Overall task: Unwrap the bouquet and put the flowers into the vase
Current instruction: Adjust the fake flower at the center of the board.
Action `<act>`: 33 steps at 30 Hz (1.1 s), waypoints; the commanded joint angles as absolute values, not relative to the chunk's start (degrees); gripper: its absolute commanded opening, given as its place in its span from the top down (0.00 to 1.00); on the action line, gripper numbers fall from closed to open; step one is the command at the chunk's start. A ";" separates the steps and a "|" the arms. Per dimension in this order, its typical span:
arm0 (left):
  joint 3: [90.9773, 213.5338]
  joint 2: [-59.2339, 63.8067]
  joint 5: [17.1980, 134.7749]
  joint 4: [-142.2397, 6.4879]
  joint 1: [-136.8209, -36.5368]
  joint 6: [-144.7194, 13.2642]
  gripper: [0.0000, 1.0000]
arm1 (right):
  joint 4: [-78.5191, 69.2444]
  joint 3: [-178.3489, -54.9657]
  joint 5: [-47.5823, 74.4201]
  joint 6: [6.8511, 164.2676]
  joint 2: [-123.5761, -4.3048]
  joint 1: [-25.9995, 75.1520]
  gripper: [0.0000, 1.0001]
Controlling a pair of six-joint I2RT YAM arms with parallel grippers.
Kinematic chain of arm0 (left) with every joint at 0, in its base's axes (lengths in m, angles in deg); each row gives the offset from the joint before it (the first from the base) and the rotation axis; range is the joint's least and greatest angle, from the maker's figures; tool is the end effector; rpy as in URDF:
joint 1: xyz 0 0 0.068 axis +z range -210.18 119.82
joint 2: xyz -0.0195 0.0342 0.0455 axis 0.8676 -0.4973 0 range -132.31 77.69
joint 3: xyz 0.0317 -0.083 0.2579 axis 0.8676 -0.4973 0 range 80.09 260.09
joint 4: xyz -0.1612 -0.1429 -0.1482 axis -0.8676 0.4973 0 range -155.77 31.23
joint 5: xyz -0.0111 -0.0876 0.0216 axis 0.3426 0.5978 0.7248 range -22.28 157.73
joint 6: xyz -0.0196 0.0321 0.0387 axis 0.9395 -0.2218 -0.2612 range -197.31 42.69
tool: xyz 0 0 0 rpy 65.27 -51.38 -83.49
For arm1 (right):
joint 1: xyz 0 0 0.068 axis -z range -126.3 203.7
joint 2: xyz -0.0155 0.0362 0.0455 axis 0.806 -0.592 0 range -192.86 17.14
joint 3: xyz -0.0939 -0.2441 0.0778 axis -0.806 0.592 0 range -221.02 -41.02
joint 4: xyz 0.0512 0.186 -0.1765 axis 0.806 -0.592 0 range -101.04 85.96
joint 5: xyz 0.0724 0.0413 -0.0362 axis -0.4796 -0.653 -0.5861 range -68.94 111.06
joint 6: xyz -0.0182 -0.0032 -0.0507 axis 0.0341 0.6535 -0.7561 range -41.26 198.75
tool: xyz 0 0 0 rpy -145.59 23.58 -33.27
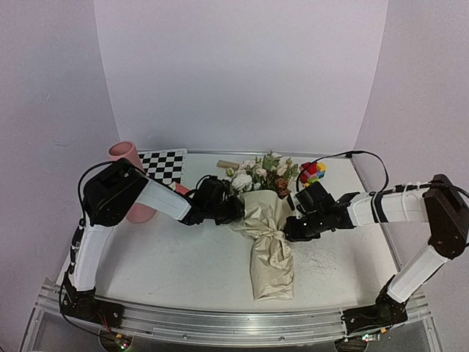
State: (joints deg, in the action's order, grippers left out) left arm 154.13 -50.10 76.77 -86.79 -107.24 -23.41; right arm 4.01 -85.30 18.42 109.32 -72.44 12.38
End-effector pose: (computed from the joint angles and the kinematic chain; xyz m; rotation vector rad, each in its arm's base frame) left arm 0.3139 -0.3456 0.1009 -0.0391 2.3833 -1.1229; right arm 0.2394 0.2127 0.1792 -0.2439 2.3103 0.7196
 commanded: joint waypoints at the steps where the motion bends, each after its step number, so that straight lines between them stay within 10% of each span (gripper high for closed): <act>1: 161.25 -54.23 82.21 -88.06 -108.92 -24.82 0.75 | 3.04 -85.39 19.77 108.39 -69.88 16.61 0.78; 26: 153.46 -43.68 84.02 -86.22 -104.70 -31.18 0.66 | 8.60 -82.88 7.35 108.19 -69.70 18.49 0.76; 33: 144.75 -34.29 84.94 -84.50 -104.73 -35.95 0.53 | 2.91 -81.66 13.39 104.91 -64.36 18.54 0.62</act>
State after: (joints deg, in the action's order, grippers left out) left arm 148.46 -41.56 83.78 -84.77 -104.20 -31.55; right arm 8.27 -81.12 9.50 107.27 -69.10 18.52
